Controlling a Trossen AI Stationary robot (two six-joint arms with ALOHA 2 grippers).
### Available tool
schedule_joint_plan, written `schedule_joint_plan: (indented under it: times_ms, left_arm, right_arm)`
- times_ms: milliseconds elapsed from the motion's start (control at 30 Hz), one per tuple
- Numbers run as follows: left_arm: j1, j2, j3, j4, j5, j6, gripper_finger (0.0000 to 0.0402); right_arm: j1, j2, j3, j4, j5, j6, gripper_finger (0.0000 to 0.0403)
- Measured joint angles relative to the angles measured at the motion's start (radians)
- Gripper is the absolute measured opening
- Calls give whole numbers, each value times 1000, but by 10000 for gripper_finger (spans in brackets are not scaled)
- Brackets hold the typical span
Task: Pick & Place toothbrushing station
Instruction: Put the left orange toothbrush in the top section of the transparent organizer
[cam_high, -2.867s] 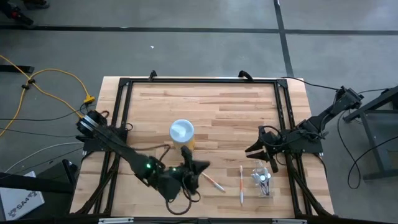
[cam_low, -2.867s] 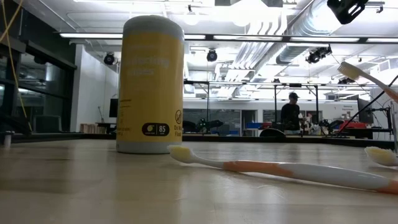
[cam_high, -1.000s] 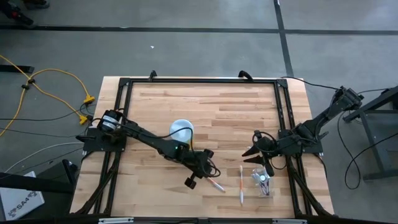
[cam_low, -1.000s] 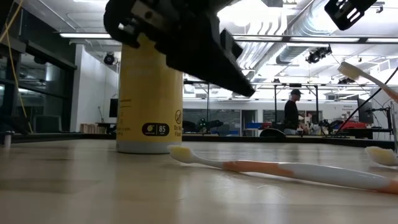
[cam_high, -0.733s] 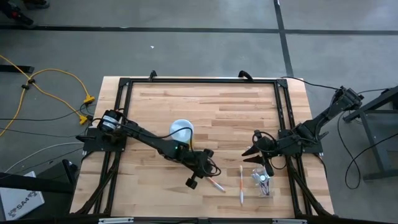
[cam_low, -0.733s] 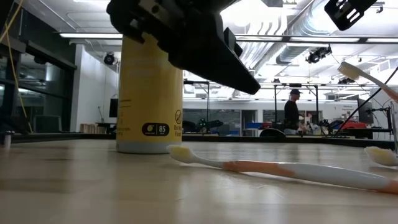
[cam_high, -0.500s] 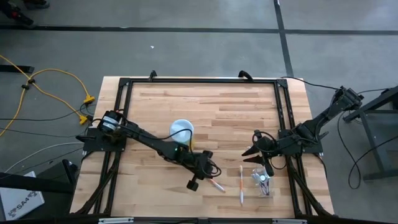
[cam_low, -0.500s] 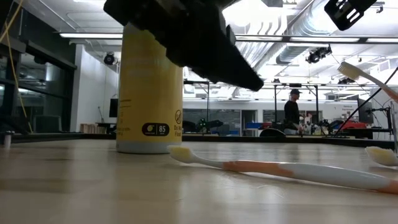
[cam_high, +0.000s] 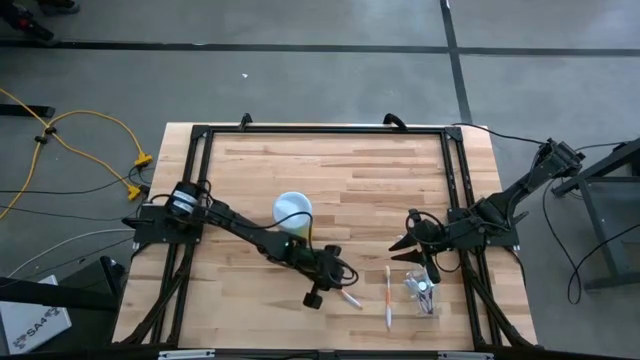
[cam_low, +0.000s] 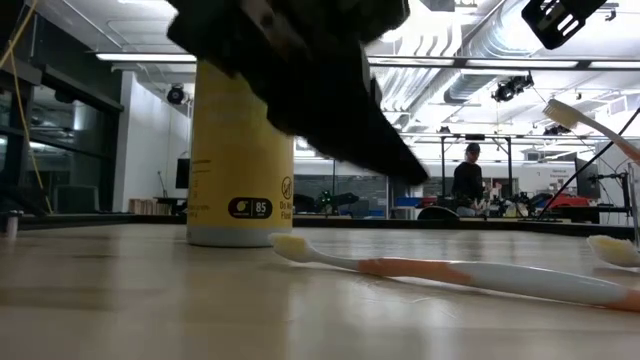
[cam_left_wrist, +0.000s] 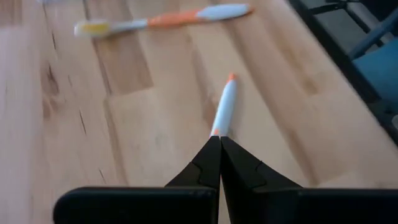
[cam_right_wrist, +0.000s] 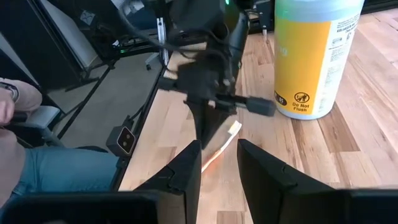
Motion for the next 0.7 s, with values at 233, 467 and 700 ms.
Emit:
schedule_joint_plan:
  times_ms: [233,467,700]
  left_arm:
    - [-2,18,3,9,-20,-17,14]
    - [-10,14,5,1,18,-14,66]
    - [-8,13,15,0,14,23,107]
  right_arm:
    - [0,0,0,-4,0,0,95]
    - [0,0,0,-8,-1,-1,95]
    - [0,0,0,-9,-1,-1,95]
